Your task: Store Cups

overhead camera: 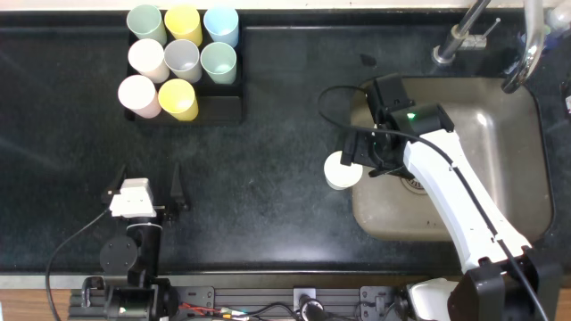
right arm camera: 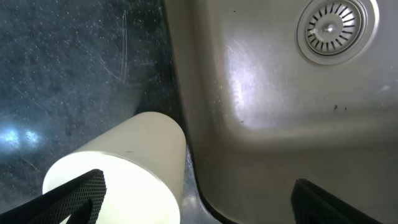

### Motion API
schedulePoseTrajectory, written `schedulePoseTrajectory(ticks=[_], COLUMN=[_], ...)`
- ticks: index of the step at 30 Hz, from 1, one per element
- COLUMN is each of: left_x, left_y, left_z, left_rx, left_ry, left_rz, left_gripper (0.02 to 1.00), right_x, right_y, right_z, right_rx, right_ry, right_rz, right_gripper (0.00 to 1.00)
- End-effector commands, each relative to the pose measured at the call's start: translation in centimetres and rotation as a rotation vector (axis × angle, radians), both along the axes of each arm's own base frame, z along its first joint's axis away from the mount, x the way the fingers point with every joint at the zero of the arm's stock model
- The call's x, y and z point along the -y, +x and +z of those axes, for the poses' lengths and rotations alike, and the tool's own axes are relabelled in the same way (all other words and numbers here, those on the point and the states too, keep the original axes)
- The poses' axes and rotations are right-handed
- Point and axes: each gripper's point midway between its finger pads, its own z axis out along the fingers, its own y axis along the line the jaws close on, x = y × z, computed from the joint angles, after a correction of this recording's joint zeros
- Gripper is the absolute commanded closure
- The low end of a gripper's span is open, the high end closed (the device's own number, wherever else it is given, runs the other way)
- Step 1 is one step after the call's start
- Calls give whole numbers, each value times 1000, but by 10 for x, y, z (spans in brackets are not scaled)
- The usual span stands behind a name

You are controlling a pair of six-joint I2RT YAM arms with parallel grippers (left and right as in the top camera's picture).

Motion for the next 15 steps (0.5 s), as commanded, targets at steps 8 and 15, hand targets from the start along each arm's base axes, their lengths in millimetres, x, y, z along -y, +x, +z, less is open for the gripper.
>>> schedulePoseTrajectory(ticks=[8,15], left_x=[1,1], left_y=[-1,-1], left_z=[2,2], left_rx=[8,8], left_ry=[21,21], left_rz=[-8,-8], left_gripper=[20,18], right_x=[-11,-7], right_y=[-9,-14], right_z=[-3,-5], right_rx=[-11,-27], right_ry=[-13,-38], right_rz=[54,56], right_gripper=[66,126])
